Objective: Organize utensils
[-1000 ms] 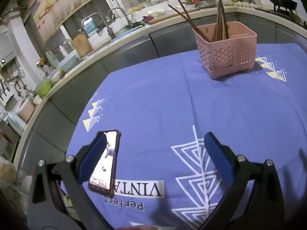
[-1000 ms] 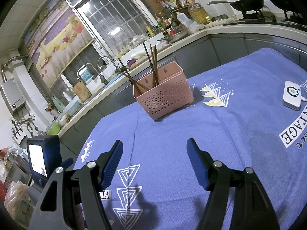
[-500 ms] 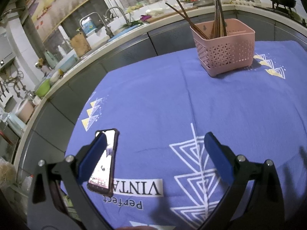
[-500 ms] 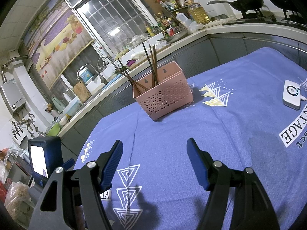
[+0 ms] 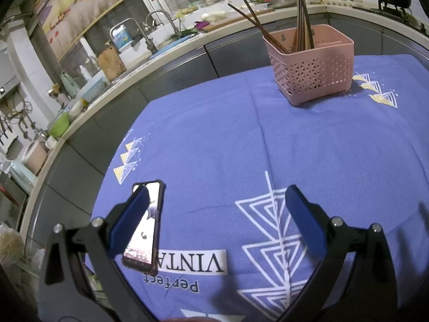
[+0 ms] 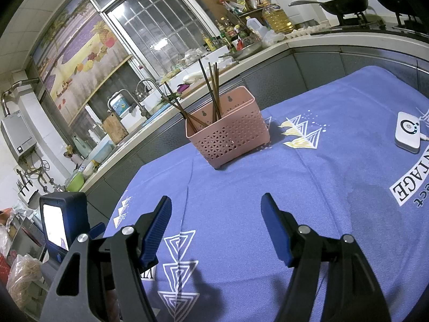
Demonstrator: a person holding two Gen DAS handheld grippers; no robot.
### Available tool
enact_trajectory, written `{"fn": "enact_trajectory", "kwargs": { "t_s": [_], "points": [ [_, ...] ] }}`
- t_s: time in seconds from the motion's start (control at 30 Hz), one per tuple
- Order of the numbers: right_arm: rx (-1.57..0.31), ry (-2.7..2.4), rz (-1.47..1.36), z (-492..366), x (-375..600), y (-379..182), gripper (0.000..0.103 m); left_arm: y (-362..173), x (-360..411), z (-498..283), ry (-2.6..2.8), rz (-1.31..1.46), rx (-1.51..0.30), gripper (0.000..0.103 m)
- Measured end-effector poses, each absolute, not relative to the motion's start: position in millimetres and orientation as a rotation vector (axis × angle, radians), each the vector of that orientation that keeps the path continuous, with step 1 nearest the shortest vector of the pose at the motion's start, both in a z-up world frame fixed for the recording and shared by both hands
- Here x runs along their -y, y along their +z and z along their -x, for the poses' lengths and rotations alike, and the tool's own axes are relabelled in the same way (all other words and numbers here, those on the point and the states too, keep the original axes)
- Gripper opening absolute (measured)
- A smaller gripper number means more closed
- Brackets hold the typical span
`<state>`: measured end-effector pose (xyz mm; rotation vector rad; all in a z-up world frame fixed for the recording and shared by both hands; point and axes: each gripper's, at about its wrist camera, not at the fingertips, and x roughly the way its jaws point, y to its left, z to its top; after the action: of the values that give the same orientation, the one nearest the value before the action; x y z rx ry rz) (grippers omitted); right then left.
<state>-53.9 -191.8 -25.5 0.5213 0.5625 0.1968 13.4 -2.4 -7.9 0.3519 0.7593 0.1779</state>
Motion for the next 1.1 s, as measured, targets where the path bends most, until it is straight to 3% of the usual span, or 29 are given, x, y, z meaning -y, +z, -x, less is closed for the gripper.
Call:
{"fn": "enact_trajectory", "kwargs": {
  "t_s": [1.1],
  "points": [
    [-0.563,0.194,-0.525,55.2,190.9,-25.4,0.069,-7.5,3.5,-14.2,0.177,-0.353,-0.76,0.097]
  ]
}}
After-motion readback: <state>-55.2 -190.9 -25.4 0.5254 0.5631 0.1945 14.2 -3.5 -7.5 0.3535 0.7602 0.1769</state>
